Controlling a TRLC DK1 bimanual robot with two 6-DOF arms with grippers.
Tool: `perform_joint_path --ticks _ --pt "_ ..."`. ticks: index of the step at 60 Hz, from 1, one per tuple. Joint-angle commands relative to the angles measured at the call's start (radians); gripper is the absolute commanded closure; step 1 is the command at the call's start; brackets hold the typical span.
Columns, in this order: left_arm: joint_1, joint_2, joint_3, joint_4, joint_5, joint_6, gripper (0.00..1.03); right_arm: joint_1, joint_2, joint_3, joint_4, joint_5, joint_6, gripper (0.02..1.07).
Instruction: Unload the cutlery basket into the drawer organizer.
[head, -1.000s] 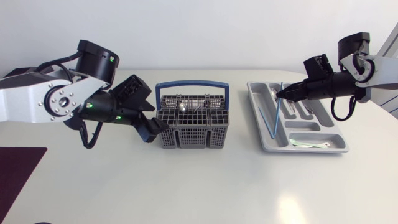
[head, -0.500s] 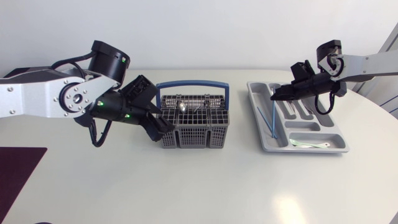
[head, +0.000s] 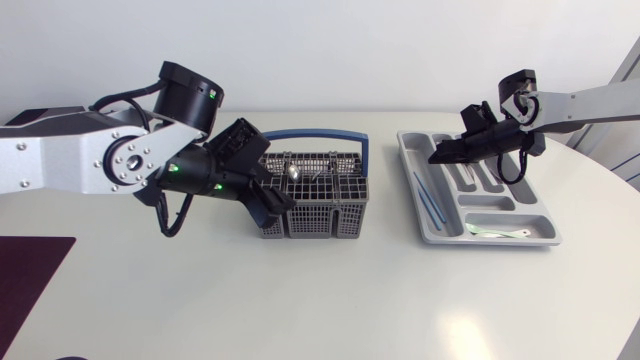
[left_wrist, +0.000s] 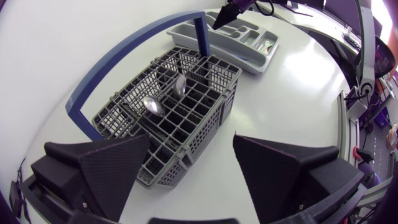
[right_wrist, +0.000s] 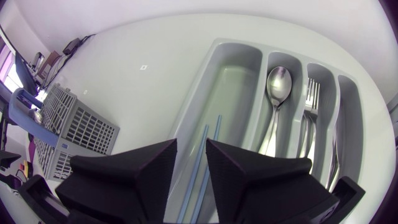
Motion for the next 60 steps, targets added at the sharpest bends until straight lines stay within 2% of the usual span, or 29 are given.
perform_joint_path --ticks 1,6,18,43,51,60 --pt "-0.017 0.008 0.018 0.015 -0.021 -0.019 0.05 0.003 -0.011 -0.004 0.004 -0.002 0.015 0.54" --pt "-0.045 -0.007 -0.004 0.058 -0.059 -0.016 0.05 0.004 -0.046 -0.046 0.026 -0.005 0.006 0.52" --pt "-0.137 -0.020 -0.065 0.219 -0.210 0.007 0.05 0.016 -0.172 -0.199 0.127 -0.002 -0.008 0.52" --pt "-0.264 0.123 -0.117 0.488 -0.484 0.094 0.06 0.088 -0.447 -0.486 0.299 0.058 -0.034 0.50" --pt "-0.274 0.163 -0.102 0.503 -0.524 0.096 0.07 0.122 -0.494 -0.541 0.334 0.085 -0.036 0.50" --pt "-0.274 0.184 -0.080 0.503 -0.530 0.093 0.07 0.147 -0.532 -0.570 0.345 0.098 -0.037 0.50"
